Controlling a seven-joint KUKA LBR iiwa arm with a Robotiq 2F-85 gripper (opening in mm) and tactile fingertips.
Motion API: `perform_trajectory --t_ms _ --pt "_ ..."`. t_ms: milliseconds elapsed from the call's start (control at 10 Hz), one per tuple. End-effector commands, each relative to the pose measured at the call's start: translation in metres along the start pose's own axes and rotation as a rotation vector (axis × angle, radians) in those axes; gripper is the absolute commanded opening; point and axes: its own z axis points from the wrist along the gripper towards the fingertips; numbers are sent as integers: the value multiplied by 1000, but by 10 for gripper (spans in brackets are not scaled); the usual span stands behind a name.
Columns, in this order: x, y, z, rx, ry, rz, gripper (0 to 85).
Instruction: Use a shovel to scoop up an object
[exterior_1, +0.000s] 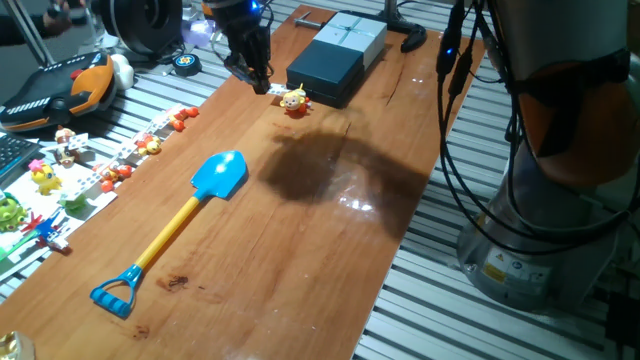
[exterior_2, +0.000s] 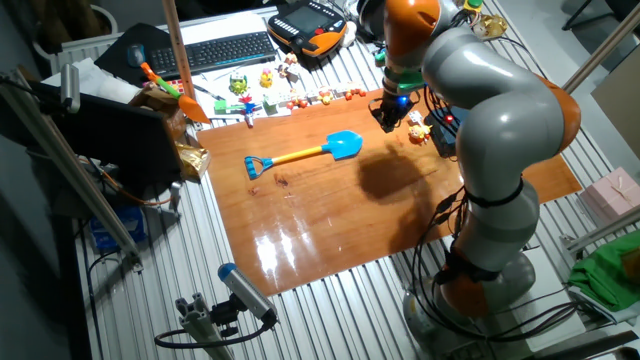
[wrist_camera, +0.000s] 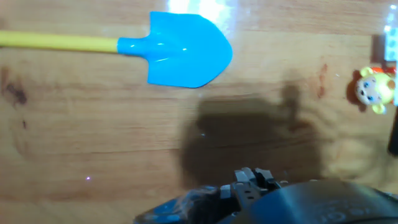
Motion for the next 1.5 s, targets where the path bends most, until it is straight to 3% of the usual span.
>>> perform_trajectory --t_ms 0,100,200,300,400,500,800,1000,1100,1200,1400 --pt "0 0 0 -16 12 91 7" --pt "0 0 0 -36 18 78 7" --pt "0 0 0 -24 32 78 7" --pt "0 0 0 10 1 115 7" --pt "0 0 0 5 11 137 7" --pt "-1 2 -1 -39 22 174 7" --pt "-39 52 -14 -73 46 300 7" --pt "-58 83 -19 -70 56 390 7" --pt "-67 98 -15 -48 54 420 7" --pt "-74 110 -6 -50 57 451 7" --pt "-82 128 12 -79 51 523 7"
